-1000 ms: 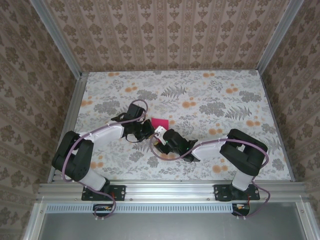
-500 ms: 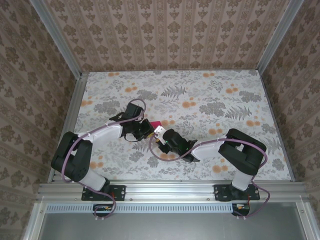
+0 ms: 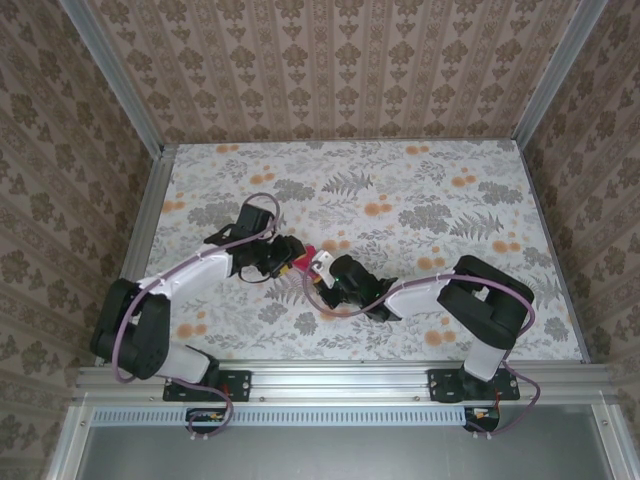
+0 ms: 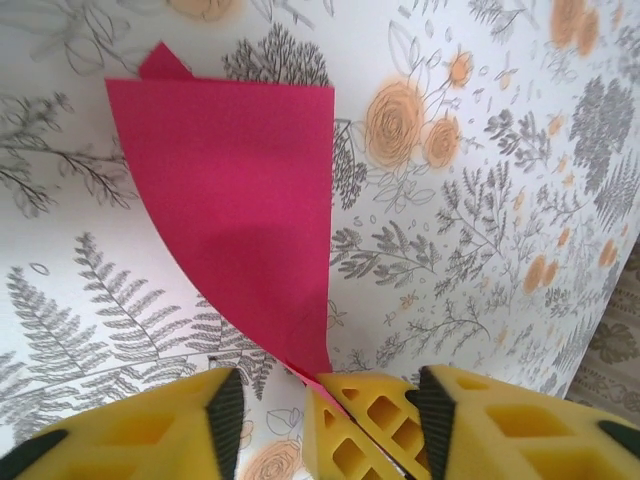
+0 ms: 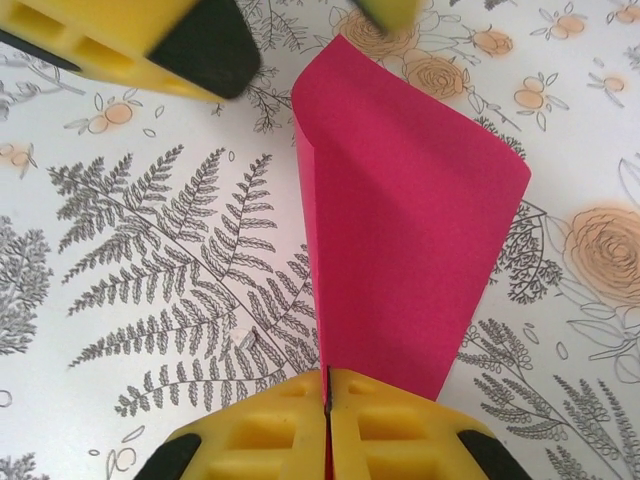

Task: Fold a paper plane with a square sheet of paper (pick it up from the middle)
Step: Fold the wing for the fifth time at the center of the table.

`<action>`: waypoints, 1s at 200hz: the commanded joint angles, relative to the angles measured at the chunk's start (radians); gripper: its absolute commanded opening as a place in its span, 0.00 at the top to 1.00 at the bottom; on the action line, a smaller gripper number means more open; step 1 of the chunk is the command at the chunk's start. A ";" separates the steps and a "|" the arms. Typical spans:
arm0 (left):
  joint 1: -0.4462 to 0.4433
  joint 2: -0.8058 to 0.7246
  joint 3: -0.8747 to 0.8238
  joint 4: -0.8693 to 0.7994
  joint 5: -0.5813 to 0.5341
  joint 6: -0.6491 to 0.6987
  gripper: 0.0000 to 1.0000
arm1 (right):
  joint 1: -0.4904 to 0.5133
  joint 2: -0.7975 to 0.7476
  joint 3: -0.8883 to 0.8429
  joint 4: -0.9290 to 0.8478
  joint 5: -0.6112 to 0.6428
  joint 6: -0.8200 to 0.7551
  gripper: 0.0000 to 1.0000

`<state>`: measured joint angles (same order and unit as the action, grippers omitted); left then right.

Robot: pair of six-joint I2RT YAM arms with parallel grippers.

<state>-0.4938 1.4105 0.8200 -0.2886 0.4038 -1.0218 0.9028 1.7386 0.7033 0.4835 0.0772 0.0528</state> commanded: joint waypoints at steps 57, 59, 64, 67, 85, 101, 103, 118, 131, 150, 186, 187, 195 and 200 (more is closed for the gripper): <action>0.026 -0.079 -0.142 0.149 0.022 0.077 0.46 | -0.114 0.007 -0.034 0.098 -0.284 0.321 0.92; 0.026 -0.078 -0.145 0.156 0.026 0.077 0.46 | -0.116 0.008 -0.034 0.098 -0.287 0.326 0.92; 0.026 -0.075 -0.151 0.172 0.035 0.078 0.47 | -0.122 0.011 -0.036 0.099 -0.294 0.338 0.92; 0.026 -0.075 -0.157 0.190 0.042 0.078 0.48 | -0.124 0.012 -0.037 0.100 -0.297 0.345 0.92; 0.021 -0.071 -0.171 0.236 0.067 0.084 0.53 | -0.142 0.020 -0.052 0.122 -0.322 0.387 0.90; 0.011 -0.062 -0.171 0.248 0.076 0.096 0.56 | -0.152 0.024 -0.066 0.144 -0.343 0.408 0.88; 0.010 -0.061 -0.170 0.250 0.077 0.098 0.56 | -0.153 0.024 -0.067 0.145 -0.345 0.411 0.88; 0.000 -0.051 -0.163 0.262 0.081 0.113 0.58 | -0.156 0.029 -0.072 0.146 -0.355 0.411 0.87; -0.006 -0.036 -0.156 0.274 0.085 0.123 0.61 | -0.159 0.033 -0.078 0.151 -0.368 0.411 0.87; -0.014 -0.004 -0.144 0.282 0.096 0.130 0.64 | -0.165 0.038 -0.085 0.154 -0.382 0.413 0.86; -0.034 0.040 -0.130 0.310 0.110 0.129 0.68 | -0.167 0.047 -0.085 0.156 -0.415 0.419 0.86; -0.035 0.041 -0.131 0.309 0.109 0.130 0.68 | -0.167 0.048 -0.085 0.156 -0.416 0.418 0.86; -0.037 0.047 -0.127 0.313 0.113 0.131 0.68 | -0.170 0.051 -0.083 0.156 -0.422 0.422 0.86; -0.038 0.052 -0.123 0.315 0.114 0.131 0.68 | -0.170 0.051 -0.084 0.155 -0.425 0.425 0.86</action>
<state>-0.5228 1.4433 0.6582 -0.0082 0.4900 -0.9188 0.7418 1.7702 0.6281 0.6056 -0.3023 0.4534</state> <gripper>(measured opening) 0.326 0.144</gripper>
